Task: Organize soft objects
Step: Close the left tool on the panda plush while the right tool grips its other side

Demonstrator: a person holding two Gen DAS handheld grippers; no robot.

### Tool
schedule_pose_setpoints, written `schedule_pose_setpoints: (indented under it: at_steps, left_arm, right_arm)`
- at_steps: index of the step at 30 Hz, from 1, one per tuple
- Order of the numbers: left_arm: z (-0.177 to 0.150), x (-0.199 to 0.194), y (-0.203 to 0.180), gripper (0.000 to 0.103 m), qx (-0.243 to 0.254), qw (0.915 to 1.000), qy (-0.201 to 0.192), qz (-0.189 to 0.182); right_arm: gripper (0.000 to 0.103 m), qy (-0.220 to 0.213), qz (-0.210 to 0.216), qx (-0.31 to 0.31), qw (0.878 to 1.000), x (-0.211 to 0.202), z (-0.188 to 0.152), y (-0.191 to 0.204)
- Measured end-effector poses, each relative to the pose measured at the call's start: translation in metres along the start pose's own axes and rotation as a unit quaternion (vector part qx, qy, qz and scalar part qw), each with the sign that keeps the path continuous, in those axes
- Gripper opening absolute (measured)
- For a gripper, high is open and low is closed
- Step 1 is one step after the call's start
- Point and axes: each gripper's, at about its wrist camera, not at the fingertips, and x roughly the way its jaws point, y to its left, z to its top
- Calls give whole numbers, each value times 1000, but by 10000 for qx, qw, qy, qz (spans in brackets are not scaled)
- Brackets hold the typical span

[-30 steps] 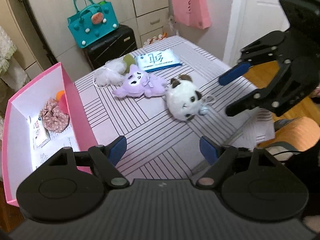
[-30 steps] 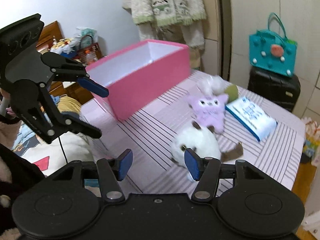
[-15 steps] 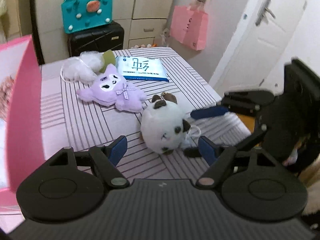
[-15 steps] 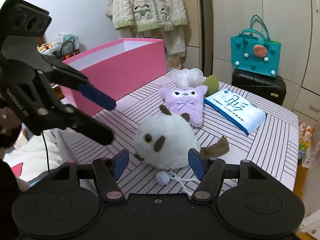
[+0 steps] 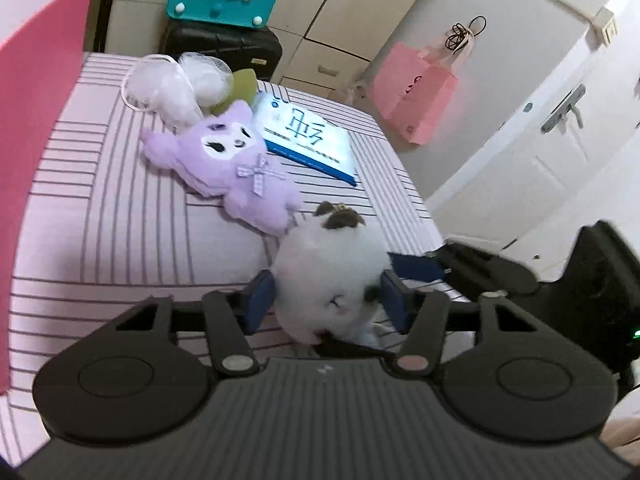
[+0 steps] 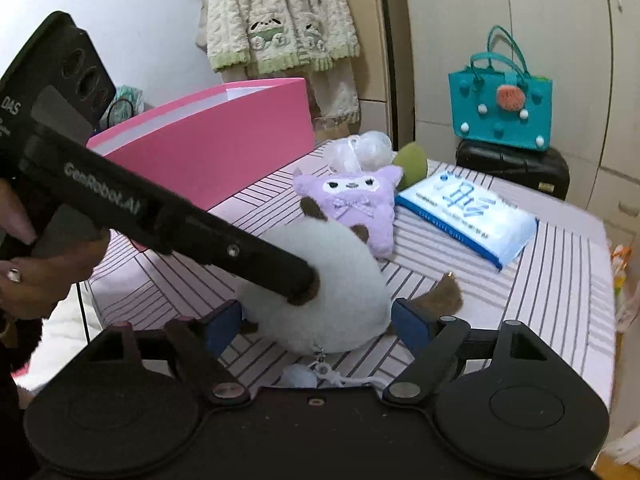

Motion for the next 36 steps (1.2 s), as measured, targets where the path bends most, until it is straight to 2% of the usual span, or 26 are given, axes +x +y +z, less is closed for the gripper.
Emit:
schedule_pose_setpoints:
  at_steps: [8, 17, 23, 30, 36]
  left_arm:
    - [-8, 1, -5, 50, 26, 9997, -189, 156]
    - [-19, 0, -16, 49, 230, 9977, -518, 381]
    - [-29, 1, -15, 49, 344, 9960, -748, 354]
    - [-21, -13, -28, 48, 667, 9964, -484, 208]
    - [-16, -39, -45, 48, 1125, 9931, -245, 205]
  right_arm:
    - [87, -5, -23, 237, 9997, 15, -9, -1]
    - [83, -109, -443, 108, 9989, 17, -8, 11]
    - [82, -124, -770, -68, 9969, 24, -16, 19]
    - [80, -218, -957, -112, 9951, 12, -12, 28]
    - [80, -345, -1103, -458, 9922, -11, -4, 47]
